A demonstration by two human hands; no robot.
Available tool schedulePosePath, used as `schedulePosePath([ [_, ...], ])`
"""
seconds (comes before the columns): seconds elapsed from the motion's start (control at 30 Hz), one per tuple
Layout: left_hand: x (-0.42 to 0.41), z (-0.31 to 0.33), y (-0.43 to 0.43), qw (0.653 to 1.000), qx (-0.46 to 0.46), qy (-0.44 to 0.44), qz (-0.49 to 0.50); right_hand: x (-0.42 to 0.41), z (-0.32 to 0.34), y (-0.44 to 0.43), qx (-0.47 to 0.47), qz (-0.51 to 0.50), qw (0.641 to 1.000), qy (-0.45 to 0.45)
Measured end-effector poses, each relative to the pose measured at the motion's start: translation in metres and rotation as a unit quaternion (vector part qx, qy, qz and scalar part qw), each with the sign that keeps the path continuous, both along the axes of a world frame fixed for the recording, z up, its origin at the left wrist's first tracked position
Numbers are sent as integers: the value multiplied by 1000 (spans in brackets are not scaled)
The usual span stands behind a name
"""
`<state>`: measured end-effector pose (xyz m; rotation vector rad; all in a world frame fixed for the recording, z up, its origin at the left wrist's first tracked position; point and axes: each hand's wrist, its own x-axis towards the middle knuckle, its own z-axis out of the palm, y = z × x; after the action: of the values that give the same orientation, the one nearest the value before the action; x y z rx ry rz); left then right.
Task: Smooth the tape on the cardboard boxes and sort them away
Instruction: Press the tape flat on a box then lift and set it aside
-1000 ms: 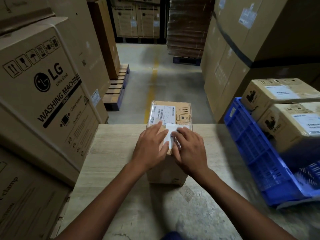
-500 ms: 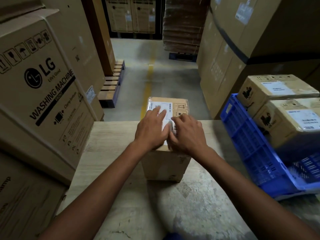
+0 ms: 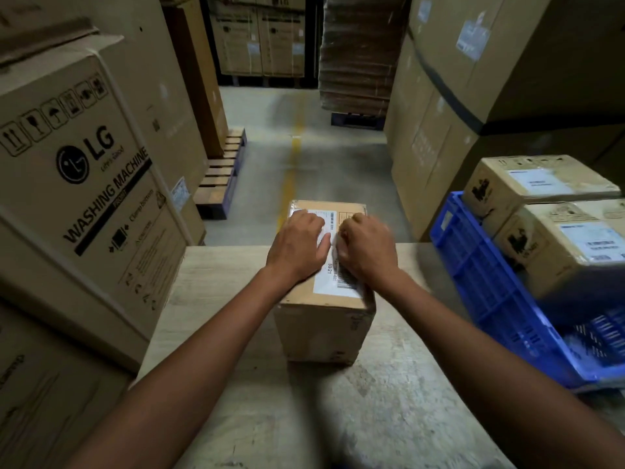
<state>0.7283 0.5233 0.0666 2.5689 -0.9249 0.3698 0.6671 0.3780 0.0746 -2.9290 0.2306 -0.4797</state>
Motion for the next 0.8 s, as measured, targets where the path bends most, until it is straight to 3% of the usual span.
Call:
schedulePosePath([
  [0.07,2,-5,-4,996,67,51,5,-7,-18,0,13,0,1000,-15],
  [0.17,7,-7,-9,994,91,54,29,-1,-22,-6,39,11,997,60],
  [0.27,17,-3,-9,997,69,18,21,7,-17,-9,4,25,997,77],
  [0.4,24,0,-1,999,-37,22,22,6,-21,-7,19,23,997,67],
  [0.47,21,-4,-1,996,-69,45,35,5,-26,-8,83,19,996,41],
  [0.53,15,-5,-1,986,-114,80,87,2,-32,-10,230,-29,972,30],
  [0.57,11,-1,1,975,-148,111,124,-2,-34,-11,338,-64,938,36],
  [0.67,12,-10,11,897,-264,288,205,-20,-38,-11,642,-95,759,41],
  [0.7,9,-12,16,857,-305,361,206,-27,-38,-8,671,-77,736,44],
  [0.8,-4,-15,27,736,-415,513,152,-42,-41,0,675,-42,736,14],
])
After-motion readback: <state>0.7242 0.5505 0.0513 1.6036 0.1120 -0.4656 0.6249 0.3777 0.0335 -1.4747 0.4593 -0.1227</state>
